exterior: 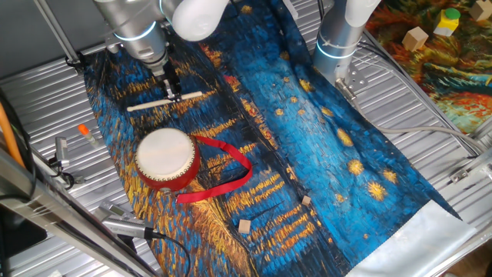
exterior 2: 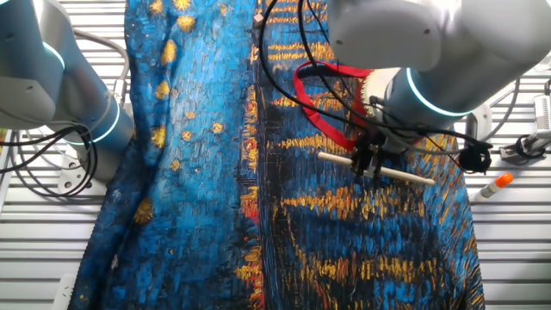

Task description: Play the drum

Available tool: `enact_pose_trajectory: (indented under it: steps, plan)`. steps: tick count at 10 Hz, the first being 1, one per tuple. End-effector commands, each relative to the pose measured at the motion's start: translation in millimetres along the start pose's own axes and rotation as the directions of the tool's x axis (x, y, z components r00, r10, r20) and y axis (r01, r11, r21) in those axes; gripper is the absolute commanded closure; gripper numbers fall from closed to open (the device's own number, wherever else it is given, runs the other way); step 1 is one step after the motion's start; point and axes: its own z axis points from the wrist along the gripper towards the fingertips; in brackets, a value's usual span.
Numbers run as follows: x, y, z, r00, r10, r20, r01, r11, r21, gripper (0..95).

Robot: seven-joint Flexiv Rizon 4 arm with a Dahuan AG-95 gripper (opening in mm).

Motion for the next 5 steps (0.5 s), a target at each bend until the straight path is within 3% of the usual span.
enact_pose_trajectory:
  steps: [1, 5]
  plan:
    - [-10.4, -6.7, 2.0, 1.000, -0.009, -0.003, 0.009, 1.000, -0.001, 95.0]
    - [-40.6, -23.3, 10.9, 1.000, -0.028, 0.000, 0.028, 1.000, -0.011, 95.0]
